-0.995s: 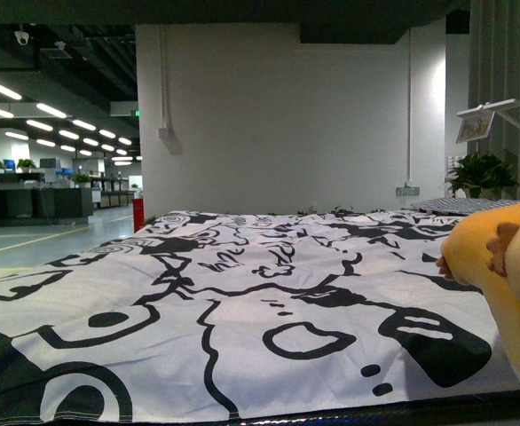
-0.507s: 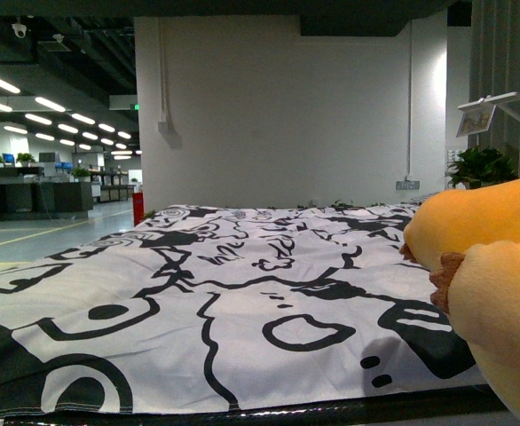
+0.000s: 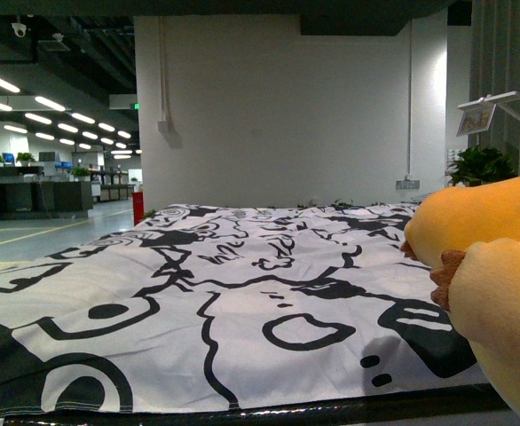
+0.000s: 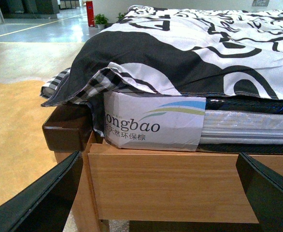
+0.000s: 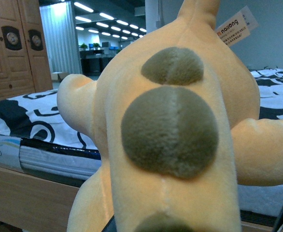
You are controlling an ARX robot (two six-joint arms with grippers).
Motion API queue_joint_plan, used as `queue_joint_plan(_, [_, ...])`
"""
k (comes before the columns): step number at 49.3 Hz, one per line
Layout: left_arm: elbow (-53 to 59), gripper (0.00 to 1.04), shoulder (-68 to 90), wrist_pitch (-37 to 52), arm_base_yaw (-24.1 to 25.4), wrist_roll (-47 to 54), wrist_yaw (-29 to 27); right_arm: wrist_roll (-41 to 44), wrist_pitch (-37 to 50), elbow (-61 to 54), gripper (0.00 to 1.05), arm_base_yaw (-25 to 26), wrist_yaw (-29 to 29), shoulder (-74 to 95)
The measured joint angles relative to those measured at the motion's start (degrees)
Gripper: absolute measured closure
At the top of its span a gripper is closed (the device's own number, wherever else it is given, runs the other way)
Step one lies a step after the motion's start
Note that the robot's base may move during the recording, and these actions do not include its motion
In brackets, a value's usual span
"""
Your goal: Put away toys
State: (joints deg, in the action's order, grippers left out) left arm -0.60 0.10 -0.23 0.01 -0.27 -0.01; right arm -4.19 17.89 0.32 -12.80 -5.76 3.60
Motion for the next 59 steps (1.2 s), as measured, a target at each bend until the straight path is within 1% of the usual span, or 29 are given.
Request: queue_joint_plan(59, [0.00,0.06,-0.04,0.00,-0.02,0.00,0.00,0.44,-0.17,-0.02,0.97,-0.11,0.22,-0.33])
